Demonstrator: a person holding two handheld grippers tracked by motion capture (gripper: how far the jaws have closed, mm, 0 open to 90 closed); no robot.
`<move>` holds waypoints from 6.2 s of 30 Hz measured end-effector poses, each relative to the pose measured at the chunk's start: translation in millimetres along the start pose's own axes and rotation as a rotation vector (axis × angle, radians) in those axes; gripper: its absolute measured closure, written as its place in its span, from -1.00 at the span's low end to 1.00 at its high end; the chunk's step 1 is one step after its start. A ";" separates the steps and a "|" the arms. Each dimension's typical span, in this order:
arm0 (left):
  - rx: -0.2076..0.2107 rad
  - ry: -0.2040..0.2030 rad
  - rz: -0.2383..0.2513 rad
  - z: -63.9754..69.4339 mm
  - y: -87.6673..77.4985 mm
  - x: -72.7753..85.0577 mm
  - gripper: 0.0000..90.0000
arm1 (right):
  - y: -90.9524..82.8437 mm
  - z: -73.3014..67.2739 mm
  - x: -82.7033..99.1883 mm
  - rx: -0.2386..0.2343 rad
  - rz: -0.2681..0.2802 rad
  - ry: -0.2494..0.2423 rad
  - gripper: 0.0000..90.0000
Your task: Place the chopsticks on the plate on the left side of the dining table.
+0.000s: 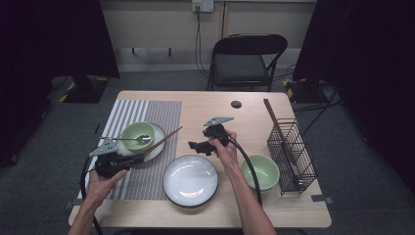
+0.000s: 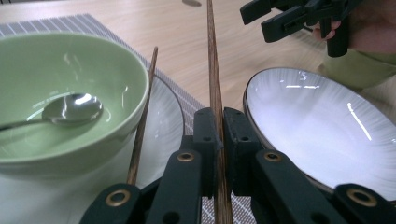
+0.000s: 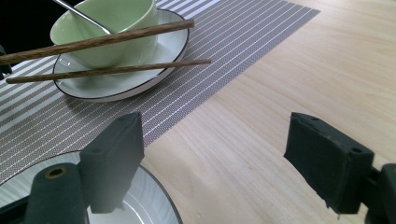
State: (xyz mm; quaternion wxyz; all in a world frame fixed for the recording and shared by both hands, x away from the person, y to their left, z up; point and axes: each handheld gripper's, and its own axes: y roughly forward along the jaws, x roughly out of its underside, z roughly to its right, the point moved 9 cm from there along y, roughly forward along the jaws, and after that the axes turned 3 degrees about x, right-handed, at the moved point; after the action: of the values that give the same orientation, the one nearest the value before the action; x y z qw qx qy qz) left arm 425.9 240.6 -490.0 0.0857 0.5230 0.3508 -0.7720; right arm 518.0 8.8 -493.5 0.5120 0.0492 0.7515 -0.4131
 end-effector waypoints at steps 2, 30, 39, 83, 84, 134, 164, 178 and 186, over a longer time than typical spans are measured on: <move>0.000 -0.003 -0.010 -1.2 2.0 3.7 0.88 | 4.4 0.6 4.5 0.010 -0.016 -0.016 -0.57; -0.025 -0.066 -0.068 -22.8 15.3 26.9 0.88 | 33.5 30.6 49.0 0.117 -0.110 -0.006 -0.51; -0.036 -0.066 -0.072 -24.3 18.5 28.3 0.88 | 35.7 33.1 51.8 0.145 -0.107 -0.057 -0.56; -0.083 -0.051 -0.012 -17.9 11.5 13.4 0.80 | 35.4 36.1 52.7 0.180 -0.114 -0.077 -0.54; -0.085 -0.048 -0.010 -16.6 12.1 12.3 0.80 | 35.4 36.1 52.7 0.180 -0.114 -0.077 -0.54; -0.132 -0.109 0.021 -33.5 -0.3 19.6 0.53 | 35.1 36.4 52.8 0.191 -0.115 -0.078 -0.51; -0.129 -0.115 -0.018 -45.1 4.3 35.7 0.69 | 35.2 36.3 52.7 0.191 -0.115 -0.077 -0.51; -0.132 -0.101 -0.034 -46.7 -0.2 36.0 0.68 | 35.1 36.5 52.8 0.191 -0.115 -0.079 -0.50; -0.156 -0.101 -0.050 -49.3 -3.7 36.7 0.65 | 35.1 36.5 52.8 0.191 -0.115 -0.079 -0.51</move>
State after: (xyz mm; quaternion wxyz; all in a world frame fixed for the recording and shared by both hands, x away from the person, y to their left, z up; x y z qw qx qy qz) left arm 444.8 283.0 -530.3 0.1246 0.4661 0.4179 -0.7698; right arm 537.2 -11.2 -561.2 0.5097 0.0382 0.6895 -0.5132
